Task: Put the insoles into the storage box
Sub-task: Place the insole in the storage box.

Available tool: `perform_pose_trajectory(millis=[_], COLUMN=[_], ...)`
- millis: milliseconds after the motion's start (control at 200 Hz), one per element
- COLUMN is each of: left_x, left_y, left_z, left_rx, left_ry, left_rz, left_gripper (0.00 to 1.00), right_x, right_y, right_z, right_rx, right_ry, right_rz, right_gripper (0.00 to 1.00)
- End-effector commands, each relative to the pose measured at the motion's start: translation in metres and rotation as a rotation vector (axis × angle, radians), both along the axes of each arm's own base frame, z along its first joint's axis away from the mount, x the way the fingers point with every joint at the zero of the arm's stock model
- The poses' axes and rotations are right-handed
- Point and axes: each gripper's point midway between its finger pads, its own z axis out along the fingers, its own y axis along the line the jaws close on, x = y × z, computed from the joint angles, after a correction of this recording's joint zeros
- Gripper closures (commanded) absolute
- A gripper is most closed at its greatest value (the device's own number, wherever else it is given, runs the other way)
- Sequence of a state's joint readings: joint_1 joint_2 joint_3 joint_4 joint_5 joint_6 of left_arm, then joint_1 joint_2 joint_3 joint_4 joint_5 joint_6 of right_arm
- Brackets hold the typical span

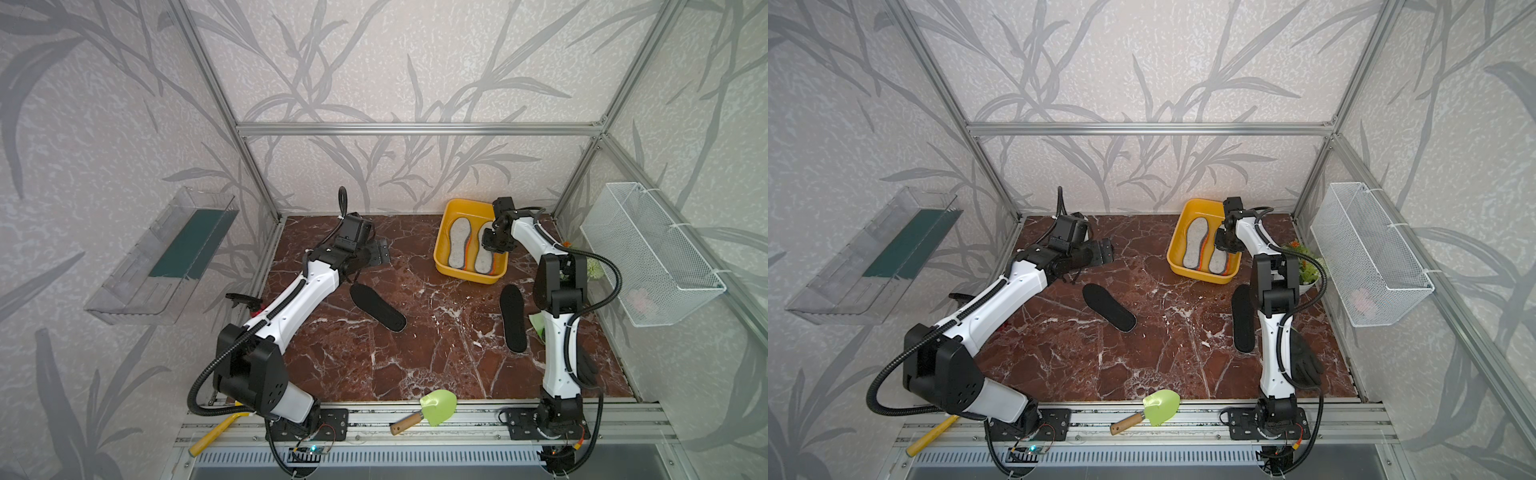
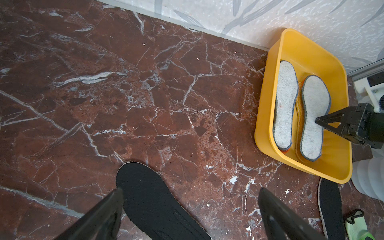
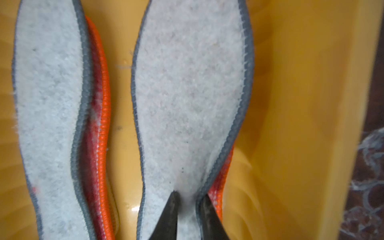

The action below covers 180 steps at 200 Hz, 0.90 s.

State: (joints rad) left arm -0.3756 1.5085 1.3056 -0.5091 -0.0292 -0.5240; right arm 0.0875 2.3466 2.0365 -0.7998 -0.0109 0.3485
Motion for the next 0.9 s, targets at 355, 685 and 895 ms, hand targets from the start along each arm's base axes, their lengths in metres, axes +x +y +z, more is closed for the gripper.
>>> perform_pose_trajectory(millis=[355, 685, 895], left_x=[-0.009, -0.012, -0.013], left_y=[0.014, 0.016, 0.018], left_z=[-0.013, -0.019, -0.018], left_rx=[0.031, 0.032, 0.031], left_ry=[0.056, 0.084, 0.083], left_rz=[0.033, 0.037, 0.043], left_gripper=[0.01, 0.01, 0.01], right_x=[0.004, 0.004, 0.002], right_y=[-0.003, -0.006, -0.002], right_z=[0.055, 0.062, 0.063], right_rx=[-0.014, -0.046, -0.019], right_ry=[-0.060, -0.050, -0.049], right_rz=[0.011, 0.038, 0.040], right_gripper=[0.57, 0.52, 0.52])
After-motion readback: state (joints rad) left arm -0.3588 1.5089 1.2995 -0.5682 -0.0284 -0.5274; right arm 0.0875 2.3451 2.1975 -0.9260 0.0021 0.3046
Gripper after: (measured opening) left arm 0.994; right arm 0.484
